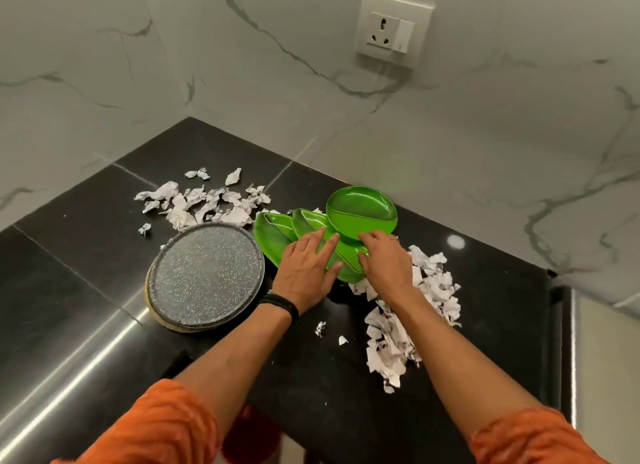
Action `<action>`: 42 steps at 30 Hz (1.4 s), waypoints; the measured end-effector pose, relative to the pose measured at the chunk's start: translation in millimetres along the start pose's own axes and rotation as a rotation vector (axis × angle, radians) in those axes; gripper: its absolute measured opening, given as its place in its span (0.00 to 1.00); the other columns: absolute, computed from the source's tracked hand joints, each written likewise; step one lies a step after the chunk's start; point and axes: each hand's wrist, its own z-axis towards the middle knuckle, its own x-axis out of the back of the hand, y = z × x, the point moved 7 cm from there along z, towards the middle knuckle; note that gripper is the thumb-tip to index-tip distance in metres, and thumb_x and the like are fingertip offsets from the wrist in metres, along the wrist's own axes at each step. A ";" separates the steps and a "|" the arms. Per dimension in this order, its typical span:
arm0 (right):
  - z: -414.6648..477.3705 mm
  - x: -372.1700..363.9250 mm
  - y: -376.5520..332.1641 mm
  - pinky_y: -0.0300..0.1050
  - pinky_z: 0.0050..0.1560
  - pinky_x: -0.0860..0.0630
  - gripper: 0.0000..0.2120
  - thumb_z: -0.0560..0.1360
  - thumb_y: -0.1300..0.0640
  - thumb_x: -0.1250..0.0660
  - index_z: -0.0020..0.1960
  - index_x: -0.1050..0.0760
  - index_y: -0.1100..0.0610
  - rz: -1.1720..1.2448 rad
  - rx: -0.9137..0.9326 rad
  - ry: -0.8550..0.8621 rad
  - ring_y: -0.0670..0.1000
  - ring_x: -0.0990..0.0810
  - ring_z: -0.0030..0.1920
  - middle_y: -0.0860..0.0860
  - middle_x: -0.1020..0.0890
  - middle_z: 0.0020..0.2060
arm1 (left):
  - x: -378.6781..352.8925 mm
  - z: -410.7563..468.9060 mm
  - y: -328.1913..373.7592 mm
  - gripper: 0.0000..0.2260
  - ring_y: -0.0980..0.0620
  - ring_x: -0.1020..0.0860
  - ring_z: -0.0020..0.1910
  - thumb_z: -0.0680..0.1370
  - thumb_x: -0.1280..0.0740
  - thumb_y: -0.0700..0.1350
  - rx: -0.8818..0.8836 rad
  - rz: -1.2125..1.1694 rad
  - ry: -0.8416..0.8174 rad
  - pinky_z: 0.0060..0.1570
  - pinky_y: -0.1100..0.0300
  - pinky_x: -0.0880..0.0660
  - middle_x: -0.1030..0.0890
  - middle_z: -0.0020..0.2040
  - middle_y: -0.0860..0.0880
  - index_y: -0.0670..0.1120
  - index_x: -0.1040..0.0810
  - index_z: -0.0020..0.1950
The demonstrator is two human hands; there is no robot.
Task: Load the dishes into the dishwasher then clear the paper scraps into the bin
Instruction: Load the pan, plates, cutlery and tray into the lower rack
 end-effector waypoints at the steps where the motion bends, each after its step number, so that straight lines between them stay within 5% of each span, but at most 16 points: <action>1: 9.8 -3.7 3.7 0.53 0.56 0.23 0.19 0.81 0.52 0.35 0.71 0.26 0.51 -0.050 0.003 -0.014 0.57 0.24 0.63 0.51 0.23 0.65 | -2.3 5.8 0.4 0.28 0.43 0.30 0.72 0.81 0.49 0.62 -0.001 0.006 -0.002 0.67 0.47 0.29 0.30 0.76 0.43 0.50 0.32 0.78; 10: 60.7 -45.6 5.4 0.51 0.48 0.23 0.11 0.80 0.52 0.35 0.58 0.20 0.55 -0.203 0.090 -0.072 0.58 0.23 0.57 0.53 0.20 0.56 | -31.5 28.3 -10.0 0.27 0.43 0.28 0.71 0.81 0.49 0.61 0.053 0.012 -0.004 0.64 0.45 0.28 0.26 0.72 0.44 0.49 0.28 0.74; 15: 67.9 -54.2 2.0 0.51 0.34 0.25 0.03 0.73 0.59 0.30 0.44 0.21 0.58 -0.184 0.156 -0.002 0.60 0.20 0.44 0.55 0.19 0.42 | -37.2 28.1 -14.6 0.25 0.44 0.27 0.69 0.81 0.46 0.60 0.065 0.011 0.018 0.63 0.46 0.27 0.24 0.69 0.44 0.49 0.25 0.71; 20: 65.0 -40.0 3.4 0.47 0.24 0.30 0.12 0.63 0.63 0.22 0.39 0.26 0.58 -0.161 0.193 0.102 0.59 0.21 0.38 0.54 0.22 0.36 | -30.5 26.8 -19.3 0.24 0.45 0.28 0.69 0.81 0.46 0.60 0.070 -0.010 0.047 0.64 0.46 0.28 0.23 0.68 0.45 0.49 0.26 0.70; 26: 28.5 -2.1 4.8 0.45 0.26 0.35 0.17 0.61 0.65 0.21 0.41 0.28 0.57 -0.092 0.197 0.233 0.57 0.24 0.40 0.53 0.24 0.38 | -10.2 30.3 -15.4 0.25 0.45 0.30 0.71 0.82 0.40 0.56 0.032 -0.051 0.059 0.67 0.47 0.29 0.26 0.70 0.45 0.49 0.35 0.77; 31: -22.8 42.6 -2.9 0.45 0.28 0.32 0.16 0.62 0.63 0.21 0.42 0.27 0.56 -0.053 0.112 0.394 0.55 0.24 0.40 0.51 0.24 0.38 | 15.1 34.2 5.3 0.36 0.40 0.34 0.75 0.78 0.31 0.47 -0.098 -0.055 0.079 0.70 0.46 0.31 0.36 0.77 0.39 0.51 0.44 0.82; 42: -205.2 98.0 -17.9 0.46 0.32 0.25 0.12 0.66 0.59 0.23 0.42 0.26 0.55 -0.206 -0.135 0.624 0.53 0.22 0.41 0.51 0.23 0.39 | 59.4 -31.9 110.5 0.28 0.40 0.34 0.76 0.70 0.29 0.36 -0.660 -0.167 0.205 0.71 0.41 0.34 0.26 0.73 0.45 0.50 0.22 0.69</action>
